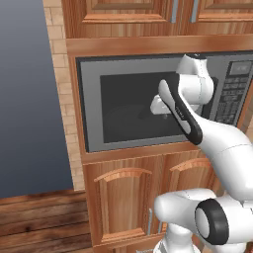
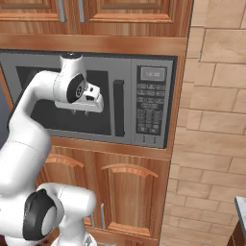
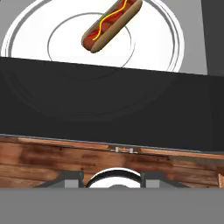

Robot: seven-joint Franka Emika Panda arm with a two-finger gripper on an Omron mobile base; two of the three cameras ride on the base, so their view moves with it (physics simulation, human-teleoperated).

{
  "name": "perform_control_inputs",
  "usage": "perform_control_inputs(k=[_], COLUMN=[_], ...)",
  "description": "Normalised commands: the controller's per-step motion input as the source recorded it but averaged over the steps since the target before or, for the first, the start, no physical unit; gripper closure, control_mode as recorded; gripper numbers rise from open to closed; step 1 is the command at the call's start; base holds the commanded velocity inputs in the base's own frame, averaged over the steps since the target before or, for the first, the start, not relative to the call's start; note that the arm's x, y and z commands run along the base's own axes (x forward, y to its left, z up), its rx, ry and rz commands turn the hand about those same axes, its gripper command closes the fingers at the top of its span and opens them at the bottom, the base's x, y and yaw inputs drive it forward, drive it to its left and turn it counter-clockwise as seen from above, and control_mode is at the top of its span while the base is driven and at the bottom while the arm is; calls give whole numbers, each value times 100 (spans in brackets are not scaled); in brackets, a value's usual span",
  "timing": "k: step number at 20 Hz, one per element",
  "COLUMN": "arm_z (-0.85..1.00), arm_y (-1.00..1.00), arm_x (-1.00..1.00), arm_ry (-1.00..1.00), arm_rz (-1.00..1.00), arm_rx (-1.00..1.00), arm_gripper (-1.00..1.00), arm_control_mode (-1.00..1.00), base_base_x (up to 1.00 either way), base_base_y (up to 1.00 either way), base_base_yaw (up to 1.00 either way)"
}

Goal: Open the microwave door.

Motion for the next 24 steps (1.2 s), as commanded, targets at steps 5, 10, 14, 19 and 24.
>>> perform_control_inputs(k=[5, 10, 14, 19, 24], arm_z=[0, 3, 20, 34, 35], arm_y=[-14, -37, -31, -40, -45], arm_x=[-32, -74, -59, -23, -1], arm_ry=[-14, -36, -31, -10, -1], arm_rz=[-1, 0, -1, -2, -3], arm_rx=[0, 0, 2, 4, 0], arm_gripper=[-100, -100, -100, -100, -100], arm_control_mode=[-100, -100, -100, -100, -100], base_base_x=[0, 0, 0, 0, 0], base_base_y=[0, 0, 0, 0, 0], base_base_yaw=[0, 0, 0, 0, 0])
